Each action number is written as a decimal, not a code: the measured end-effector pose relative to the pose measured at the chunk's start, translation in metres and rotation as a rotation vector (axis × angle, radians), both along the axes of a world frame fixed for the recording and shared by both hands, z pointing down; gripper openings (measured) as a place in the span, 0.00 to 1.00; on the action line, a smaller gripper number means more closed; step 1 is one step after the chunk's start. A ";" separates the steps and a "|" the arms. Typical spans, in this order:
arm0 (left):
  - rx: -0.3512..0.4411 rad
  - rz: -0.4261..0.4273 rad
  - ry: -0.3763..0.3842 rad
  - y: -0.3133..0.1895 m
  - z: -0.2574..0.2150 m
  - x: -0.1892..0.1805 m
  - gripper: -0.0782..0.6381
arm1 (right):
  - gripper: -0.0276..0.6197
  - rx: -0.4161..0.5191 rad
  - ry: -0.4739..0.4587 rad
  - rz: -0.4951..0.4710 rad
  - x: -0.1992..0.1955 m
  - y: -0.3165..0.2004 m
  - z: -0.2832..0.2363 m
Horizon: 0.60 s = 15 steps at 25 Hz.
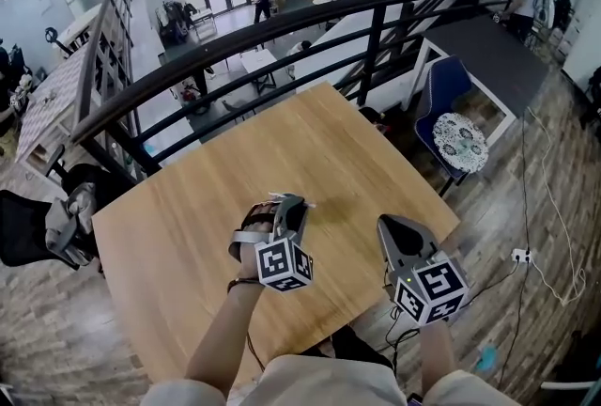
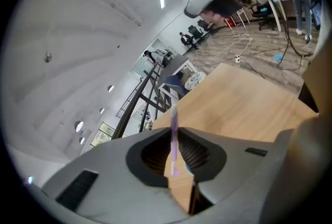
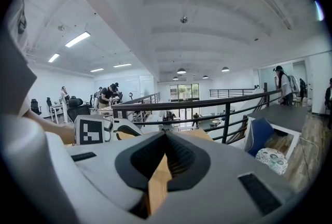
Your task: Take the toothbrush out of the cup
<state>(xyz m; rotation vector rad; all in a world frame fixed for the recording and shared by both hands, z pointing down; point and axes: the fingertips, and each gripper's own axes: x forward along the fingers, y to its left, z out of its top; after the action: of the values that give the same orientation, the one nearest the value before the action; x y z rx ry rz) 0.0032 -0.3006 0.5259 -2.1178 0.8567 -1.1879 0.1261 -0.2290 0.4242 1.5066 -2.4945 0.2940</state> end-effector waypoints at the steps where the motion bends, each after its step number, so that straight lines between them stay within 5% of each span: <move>1: 0.024 0.002 -0.022 0.001 -0.004 -0.002 0.21 | 0.04 0.002 -0.003 -0.005 -0.002 -0.001 -0.002; 15: 0.182 -0.075 -0.059 0.021 -0.082 -0.034 0.21 | 0.04 0.045 -0.029 -0.083 -0.026 -0.016 -0.022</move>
<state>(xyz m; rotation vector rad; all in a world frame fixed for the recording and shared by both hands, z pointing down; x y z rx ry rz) -0.0307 -0.2797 0.4442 -1.9104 0.9864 -1.1582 0.1002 -0.2454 0.4021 1.4204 -2.5948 0.2488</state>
